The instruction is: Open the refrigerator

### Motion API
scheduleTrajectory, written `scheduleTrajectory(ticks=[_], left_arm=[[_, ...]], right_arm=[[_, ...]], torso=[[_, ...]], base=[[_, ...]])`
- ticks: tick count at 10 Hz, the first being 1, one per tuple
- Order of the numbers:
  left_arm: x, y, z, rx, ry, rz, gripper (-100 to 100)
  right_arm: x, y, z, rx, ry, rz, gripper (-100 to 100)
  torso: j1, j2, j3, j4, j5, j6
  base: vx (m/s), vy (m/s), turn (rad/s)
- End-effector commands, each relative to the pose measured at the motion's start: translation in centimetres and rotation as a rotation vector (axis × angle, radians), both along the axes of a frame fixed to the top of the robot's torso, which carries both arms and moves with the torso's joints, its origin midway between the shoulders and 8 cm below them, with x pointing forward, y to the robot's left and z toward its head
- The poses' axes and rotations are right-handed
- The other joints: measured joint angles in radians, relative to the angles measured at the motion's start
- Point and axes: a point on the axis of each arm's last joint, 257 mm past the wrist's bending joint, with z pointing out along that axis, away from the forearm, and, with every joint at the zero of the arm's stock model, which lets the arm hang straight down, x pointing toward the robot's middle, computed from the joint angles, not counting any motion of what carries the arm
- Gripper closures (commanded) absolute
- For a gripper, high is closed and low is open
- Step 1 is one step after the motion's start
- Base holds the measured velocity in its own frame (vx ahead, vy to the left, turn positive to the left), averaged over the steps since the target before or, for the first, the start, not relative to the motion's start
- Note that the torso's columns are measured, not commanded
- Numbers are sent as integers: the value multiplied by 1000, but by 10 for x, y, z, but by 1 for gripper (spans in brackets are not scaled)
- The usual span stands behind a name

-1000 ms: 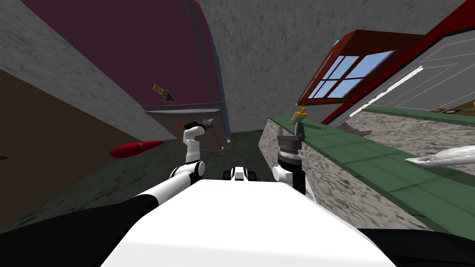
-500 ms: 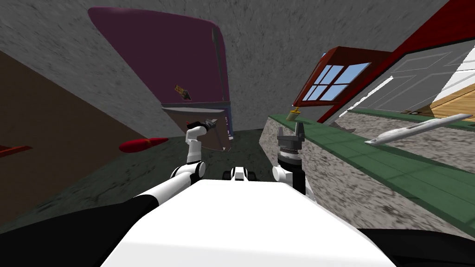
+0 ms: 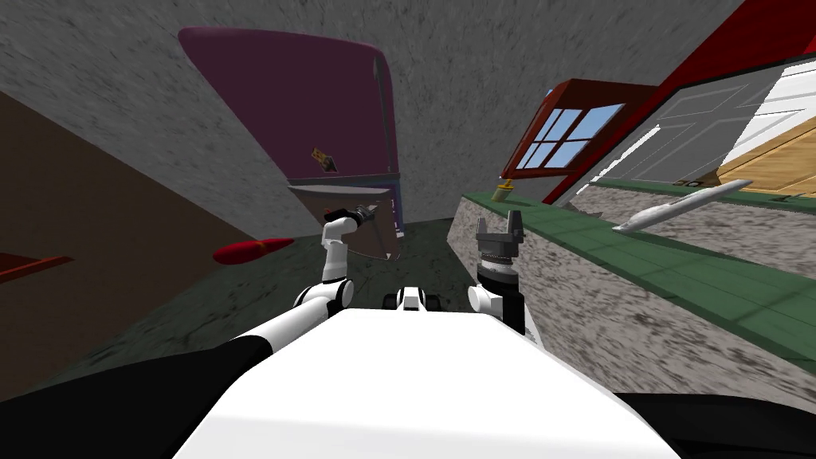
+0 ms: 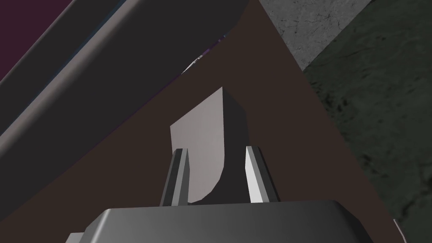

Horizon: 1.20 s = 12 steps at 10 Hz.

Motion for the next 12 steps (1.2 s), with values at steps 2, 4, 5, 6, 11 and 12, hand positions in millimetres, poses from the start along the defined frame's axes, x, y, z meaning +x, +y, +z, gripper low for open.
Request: scheduleTrajectory(ticks=[2,4,5,6,11,12], left_arm=[[-4,-16,-4,3,8,-41,100],[-7,-29,-5,3,10,-73,100],[-10,-42,-6,3,11,-106,100],[-10,-42,-6,3,11,-106,100],[-22,-81,-9,2,15,-204,100],[-26,-94,-10,2,17,-238,100]], right_arm=[[0,0,0,0,0,0,0],[0,0,0,0,0,0,0],[0,0,0,0,0,0,0],[0,0,0,0,0,0,0],[0,0,0,0,0,0,0],[0,0,0,0,0,0,0]], torso=[[3,-2,-1,0,1,-2],[5,-5,-3,0,1,-4],[5,-6,-3,0,1,-6],[6,-4,-2,0,1,-5],[1,-2,-1,-3,1,1],[-4,-4,-2,-3,0,1]], base=[[-164,221,-53],[-163,220,-44],[-192,214,-43],[-172,185,-40],[-202,223,-39],[-217,178,-18]])
